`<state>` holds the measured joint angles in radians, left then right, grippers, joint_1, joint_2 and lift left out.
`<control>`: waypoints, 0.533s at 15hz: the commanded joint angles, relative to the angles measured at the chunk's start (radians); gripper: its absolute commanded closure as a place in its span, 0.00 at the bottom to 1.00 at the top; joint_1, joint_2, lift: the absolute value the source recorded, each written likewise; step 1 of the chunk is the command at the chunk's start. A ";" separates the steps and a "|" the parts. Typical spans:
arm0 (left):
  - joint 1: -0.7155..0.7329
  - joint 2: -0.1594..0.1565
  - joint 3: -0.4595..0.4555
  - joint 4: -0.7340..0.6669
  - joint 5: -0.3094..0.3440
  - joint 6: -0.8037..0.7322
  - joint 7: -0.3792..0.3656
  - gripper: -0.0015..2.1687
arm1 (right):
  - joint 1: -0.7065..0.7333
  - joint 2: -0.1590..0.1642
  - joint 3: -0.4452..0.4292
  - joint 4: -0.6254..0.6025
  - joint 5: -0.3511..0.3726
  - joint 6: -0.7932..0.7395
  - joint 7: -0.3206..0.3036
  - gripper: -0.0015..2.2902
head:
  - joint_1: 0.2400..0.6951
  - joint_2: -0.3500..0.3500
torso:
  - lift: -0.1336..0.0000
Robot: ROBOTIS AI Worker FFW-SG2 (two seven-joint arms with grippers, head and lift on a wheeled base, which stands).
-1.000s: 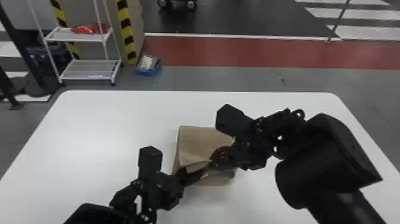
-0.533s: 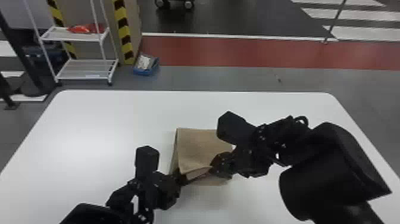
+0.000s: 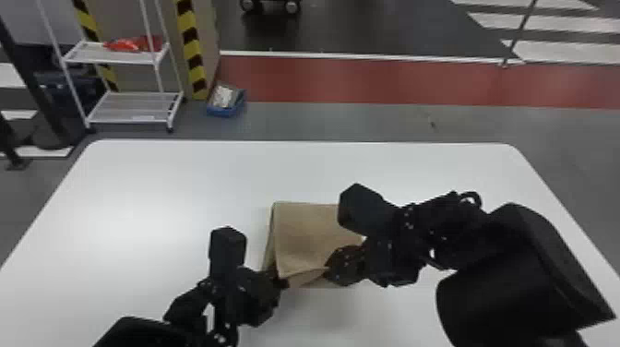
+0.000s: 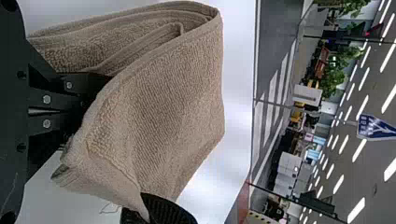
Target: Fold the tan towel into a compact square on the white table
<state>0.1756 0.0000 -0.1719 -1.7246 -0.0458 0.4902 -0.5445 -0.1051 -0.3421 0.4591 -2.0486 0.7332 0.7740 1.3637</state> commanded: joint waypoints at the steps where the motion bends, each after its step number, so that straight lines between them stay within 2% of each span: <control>1: 0.001 0.000 0.000 -0.001 0.000 0.000 0.000 0.87 | 0.012 0.000 -0.005 -0.013 -0.001 0.014 0.003 0.44 | 1.00 0.41 | 0.08; 8: 0.010 0.002 0.002 -0.010 0.000 0.000 -0.002 0.87 | 0.058 0.000 -0.039 -0.070 -0.005 0.038 0.003 0.44 | 1.00 0.41 | 0.08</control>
<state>0.1835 0.0014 -0.1705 -1.7320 -0.0460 0.4902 -0.5461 -0.0606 -0.3419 0.4306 -2.1051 0.7290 0.8117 1.3637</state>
